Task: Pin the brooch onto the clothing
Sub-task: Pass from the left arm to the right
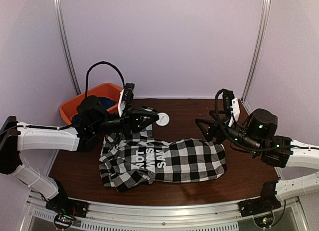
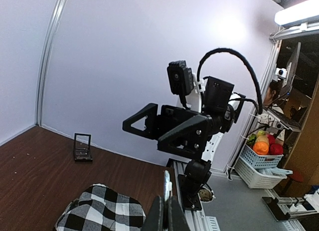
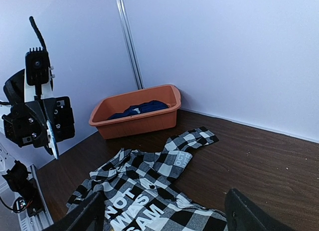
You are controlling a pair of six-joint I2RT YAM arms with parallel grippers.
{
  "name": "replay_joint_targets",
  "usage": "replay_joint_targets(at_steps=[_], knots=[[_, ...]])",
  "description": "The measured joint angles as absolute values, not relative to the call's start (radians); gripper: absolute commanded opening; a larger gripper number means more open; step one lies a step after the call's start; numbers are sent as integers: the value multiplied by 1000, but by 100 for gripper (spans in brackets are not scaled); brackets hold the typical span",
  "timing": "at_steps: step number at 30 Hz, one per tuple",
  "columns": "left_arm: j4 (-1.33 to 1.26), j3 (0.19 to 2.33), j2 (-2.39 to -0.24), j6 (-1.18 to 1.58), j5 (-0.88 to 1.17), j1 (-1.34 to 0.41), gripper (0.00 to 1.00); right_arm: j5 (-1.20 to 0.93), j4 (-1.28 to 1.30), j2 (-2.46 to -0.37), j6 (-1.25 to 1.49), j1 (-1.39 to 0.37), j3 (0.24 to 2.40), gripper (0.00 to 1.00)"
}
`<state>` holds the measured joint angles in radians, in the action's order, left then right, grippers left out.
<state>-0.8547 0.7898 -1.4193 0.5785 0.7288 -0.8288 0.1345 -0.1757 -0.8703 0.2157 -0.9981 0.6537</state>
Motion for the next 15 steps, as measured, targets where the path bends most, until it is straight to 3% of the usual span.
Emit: replay_joint_targets(at_steps=[15], knots=[[-869,782,-1418,607,714,-814,0,-59,-271,-1114,208,-998,721,81]])
